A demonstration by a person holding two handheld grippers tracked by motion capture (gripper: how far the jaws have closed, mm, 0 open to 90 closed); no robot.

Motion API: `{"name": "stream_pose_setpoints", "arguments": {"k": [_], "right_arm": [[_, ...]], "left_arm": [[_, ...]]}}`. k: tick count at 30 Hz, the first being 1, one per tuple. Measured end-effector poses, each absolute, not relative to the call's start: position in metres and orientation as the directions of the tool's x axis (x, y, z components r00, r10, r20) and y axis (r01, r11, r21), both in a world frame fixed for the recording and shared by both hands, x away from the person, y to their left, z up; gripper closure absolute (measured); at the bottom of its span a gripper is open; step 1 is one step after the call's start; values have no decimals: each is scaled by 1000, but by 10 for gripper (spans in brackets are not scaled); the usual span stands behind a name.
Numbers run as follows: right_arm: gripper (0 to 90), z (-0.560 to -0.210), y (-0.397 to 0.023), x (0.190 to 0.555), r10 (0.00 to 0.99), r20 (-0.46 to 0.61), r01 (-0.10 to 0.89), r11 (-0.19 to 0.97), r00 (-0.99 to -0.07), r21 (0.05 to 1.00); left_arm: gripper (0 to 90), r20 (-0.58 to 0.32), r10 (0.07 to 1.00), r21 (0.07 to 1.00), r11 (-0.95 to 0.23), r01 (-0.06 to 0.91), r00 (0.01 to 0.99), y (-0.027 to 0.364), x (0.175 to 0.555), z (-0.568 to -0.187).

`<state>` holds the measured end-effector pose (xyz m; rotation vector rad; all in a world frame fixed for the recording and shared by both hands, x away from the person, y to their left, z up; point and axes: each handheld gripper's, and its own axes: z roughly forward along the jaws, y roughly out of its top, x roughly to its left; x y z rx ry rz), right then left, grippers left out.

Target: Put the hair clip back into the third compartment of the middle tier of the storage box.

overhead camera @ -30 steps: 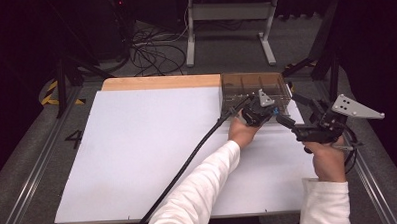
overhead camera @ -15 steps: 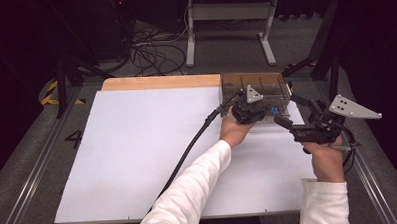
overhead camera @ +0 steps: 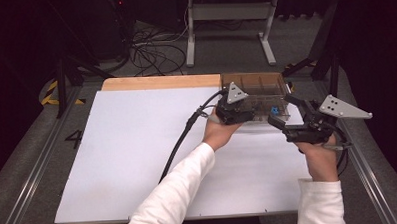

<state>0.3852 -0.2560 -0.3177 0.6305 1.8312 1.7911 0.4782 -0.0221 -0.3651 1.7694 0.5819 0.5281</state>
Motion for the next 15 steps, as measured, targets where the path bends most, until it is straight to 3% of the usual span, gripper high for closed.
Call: {"name": "stream_pose_setpoints", "arguments": {"k": [15], "right_arm": [[55,-319,-251,386,647,-45,-12,55,-761,998]], "left_arm": [[265,39,646,978,-182,104,762,41,446,-341]]}}
